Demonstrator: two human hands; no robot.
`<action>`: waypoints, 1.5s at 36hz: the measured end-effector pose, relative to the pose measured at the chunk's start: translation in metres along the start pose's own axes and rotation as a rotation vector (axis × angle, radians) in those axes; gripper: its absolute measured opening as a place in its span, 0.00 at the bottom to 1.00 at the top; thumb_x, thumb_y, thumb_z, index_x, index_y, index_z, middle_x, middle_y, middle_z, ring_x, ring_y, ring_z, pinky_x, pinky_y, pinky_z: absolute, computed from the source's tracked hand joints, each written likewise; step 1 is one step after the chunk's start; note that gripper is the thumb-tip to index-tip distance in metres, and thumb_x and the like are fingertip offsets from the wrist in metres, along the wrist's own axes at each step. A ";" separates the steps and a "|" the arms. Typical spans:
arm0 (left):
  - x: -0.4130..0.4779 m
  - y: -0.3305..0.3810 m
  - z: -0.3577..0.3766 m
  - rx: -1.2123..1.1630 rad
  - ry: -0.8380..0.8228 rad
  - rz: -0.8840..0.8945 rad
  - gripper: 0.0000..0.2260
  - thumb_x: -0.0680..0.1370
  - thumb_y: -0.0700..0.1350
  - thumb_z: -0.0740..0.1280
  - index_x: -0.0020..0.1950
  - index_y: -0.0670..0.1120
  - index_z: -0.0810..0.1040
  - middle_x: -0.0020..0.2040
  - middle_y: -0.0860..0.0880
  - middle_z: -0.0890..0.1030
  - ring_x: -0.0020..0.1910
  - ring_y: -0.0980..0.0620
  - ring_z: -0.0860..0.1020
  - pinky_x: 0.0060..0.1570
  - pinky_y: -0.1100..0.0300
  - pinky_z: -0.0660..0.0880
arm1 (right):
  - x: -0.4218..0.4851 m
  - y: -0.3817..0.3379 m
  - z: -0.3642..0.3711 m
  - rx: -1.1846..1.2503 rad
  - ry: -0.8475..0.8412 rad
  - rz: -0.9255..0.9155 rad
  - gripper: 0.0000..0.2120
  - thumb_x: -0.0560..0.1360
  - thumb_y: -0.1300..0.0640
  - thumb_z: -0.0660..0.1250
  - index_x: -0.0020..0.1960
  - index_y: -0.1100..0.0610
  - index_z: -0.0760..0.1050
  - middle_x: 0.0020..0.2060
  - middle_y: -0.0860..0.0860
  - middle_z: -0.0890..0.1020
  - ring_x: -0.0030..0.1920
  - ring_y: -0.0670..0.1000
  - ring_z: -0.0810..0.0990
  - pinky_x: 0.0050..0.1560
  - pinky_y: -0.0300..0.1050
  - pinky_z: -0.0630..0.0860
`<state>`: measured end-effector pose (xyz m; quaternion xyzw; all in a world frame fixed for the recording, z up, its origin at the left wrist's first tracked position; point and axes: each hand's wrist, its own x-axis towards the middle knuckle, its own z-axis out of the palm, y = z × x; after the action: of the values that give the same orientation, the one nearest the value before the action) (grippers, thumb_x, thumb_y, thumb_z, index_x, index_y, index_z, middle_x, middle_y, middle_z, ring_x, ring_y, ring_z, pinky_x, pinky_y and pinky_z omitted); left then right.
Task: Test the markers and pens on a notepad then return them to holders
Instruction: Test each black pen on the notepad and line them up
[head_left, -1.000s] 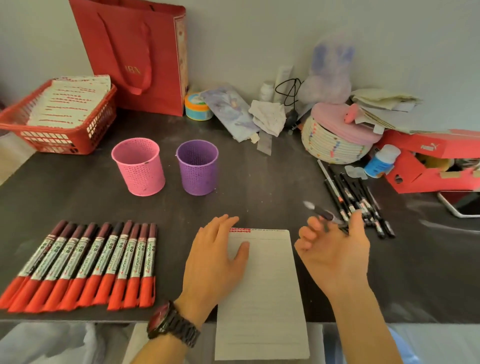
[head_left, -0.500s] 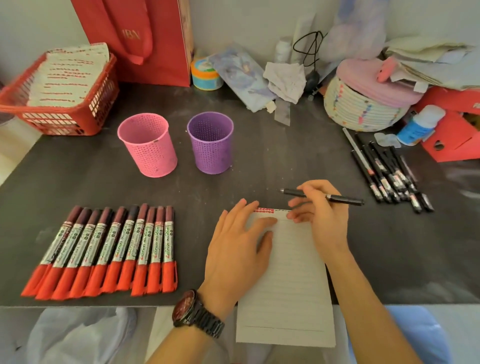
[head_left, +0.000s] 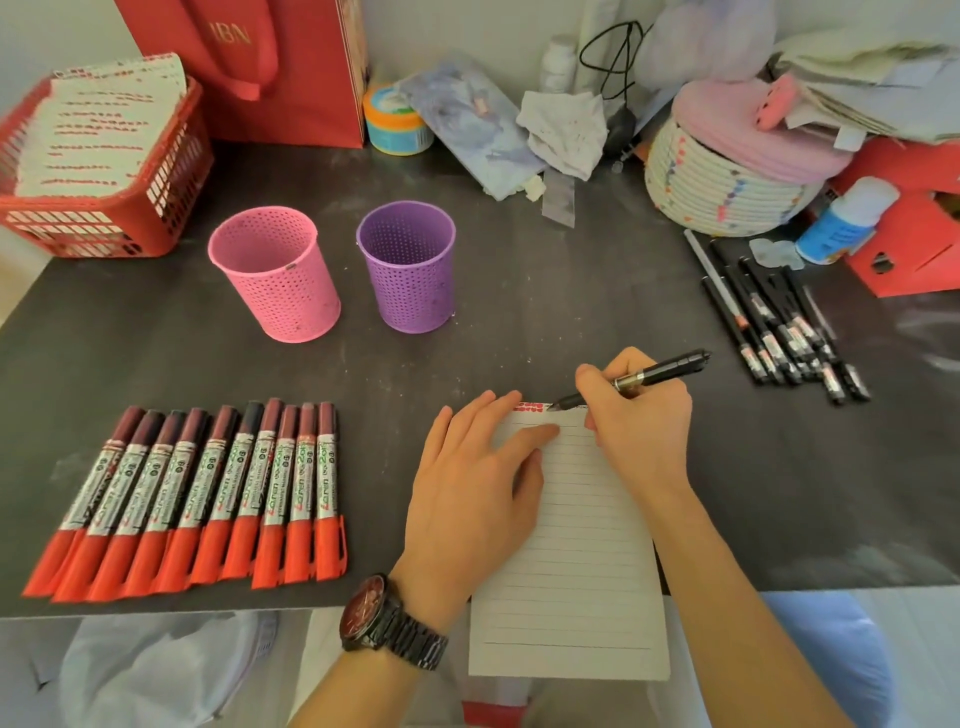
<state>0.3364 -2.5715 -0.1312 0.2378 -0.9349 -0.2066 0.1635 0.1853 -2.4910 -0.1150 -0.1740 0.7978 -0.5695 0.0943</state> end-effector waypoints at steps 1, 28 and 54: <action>0.000 0.000 0.000 0.002 -0.002 -0.001 0.14 0.81 0.52 0.59 0.64 0.61 0.78 0.73 0.52 0.71 0.74 0.51 0.65 0.76 0.49 0.55 | 0.000 0.000 0.000 0.003 -0.004 -0.001 0.14 0.74 0.56 0.70 0.31 0.54 0.72 0.22 0.51 0.79 0.23 0.43 0.74 0.30 0.33 0.73; 0.000 0.000 -0.001 -0.017 -0.007 -0.020 0.13 0.81 0.52 0.61 0.63 0.62 0.78 0.73 0.54 0.71 0.74 0.51 0.65 0.77 0.50 0.52 | 0.000 -0.001 0.001 -0.001 0.000 -0.029 0.13 0.74 0.59 0.70 0.32 0.55 0.72 0.22 0.51 0.78 0.23 0.40 0.73 0.28 0.29 0.71; 0.000 -0.001 0.000 -0.029 0.014 -0.026 0.13 0.79 0.52 0.61 0.61 0.62 0.79 0.71 0.55 0.73 0.73 0.52 0.67 0.75 0.47 0.59 | 0.006 0.003 -0.010 0.475 -0.060 0.059 0.30 0.79 0.35 0.54 0.31 0.54 0.77 0.25 0.52 0.73 0.27 0.49 0.70 0.33 0.41 0.69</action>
<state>0.3365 -2.5726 -0.1320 0.2487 -0.9275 -0.2206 0.1707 0.1758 -2.4838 -0.1147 -0.1404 0.6430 -0.7327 0.1729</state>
